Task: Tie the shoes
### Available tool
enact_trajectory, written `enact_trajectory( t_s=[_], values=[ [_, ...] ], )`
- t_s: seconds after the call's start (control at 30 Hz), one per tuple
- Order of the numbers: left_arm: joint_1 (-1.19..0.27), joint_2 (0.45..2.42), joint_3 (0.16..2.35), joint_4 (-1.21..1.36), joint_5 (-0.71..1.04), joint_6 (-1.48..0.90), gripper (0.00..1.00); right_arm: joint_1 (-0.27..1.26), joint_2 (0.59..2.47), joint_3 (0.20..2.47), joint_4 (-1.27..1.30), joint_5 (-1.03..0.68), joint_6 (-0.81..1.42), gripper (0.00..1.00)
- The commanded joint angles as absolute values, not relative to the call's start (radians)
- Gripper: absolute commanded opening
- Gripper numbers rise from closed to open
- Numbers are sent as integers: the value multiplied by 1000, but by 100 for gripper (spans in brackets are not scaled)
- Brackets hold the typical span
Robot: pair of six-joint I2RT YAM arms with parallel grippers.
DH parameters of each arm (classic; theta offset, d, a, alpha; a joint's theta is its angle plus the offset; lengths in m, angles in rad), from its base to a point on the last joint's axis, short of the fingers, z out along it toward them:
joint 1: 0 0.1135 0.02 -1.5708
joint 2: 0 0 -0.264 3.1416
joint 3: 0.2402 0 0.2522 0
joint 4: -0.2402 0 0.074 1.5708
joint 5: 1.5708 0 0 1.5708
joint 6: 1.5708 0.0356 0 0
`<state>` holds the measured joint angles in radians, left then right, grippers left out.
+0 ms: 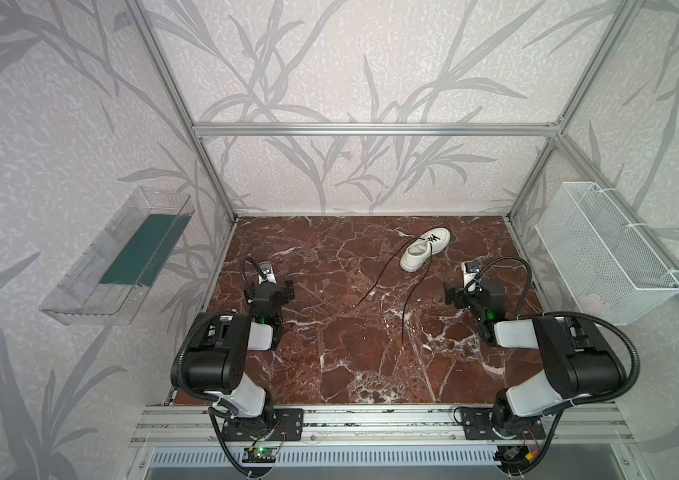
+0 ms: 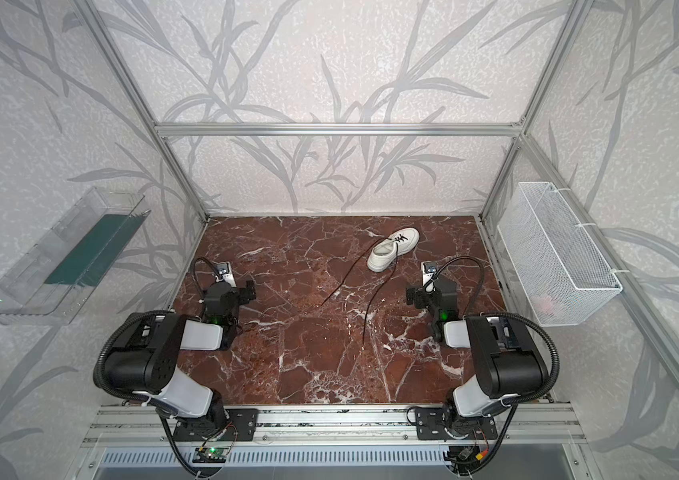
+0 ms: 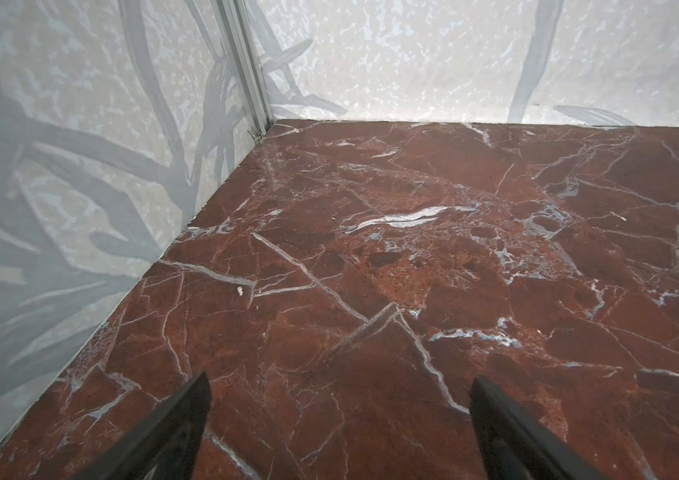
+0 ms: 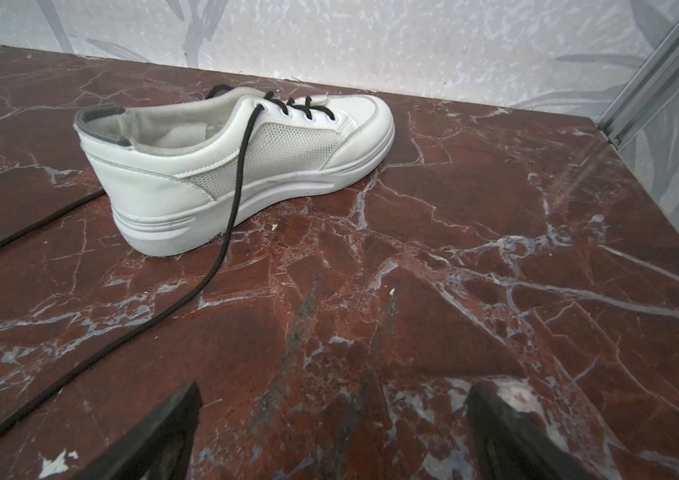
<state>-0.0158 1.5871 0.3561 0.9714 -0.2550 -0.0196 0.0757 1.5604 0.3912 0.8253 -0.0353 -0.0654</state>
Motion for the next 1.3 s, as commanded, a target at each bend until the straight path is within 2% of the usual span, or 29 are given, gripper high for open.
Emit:
enact_trajectory(
  t_s=[0.0, 0.8, 0.9, 1.03, 1.13, 1.2, 1.27],
  values=[
    [-9, 1572, 371, 964, -236, -34, 99, 74, 1540, 411, 830, -39, -74, 99],
    [-9, 1572, 374, 957, -234, -35, 99, 74, 1540, 411, 830, -39, -74, 99],
    [-11, 1570, 366, 969, -153, -4, 99, 74, 1540, 412, 829, -40, -74, 99],
    [-29, 1525, 370, 938, -237, -5, 99, 74, 1539, 409, 833, -47, -76, 99],
    [-66, 1404, 447, 707, -346, 0, 99, 96, 1499, 399, 853, -27, -94, 99],
    [-75, 1326, 511, 538, -370, -16, 99, 120, 1427, 440, 692, 30, -90, 99],
    [-75, 1266, 574, 379, -332, -63, 99, 140, 1371, 545, 406, 66, -30, 99]
  ],
)
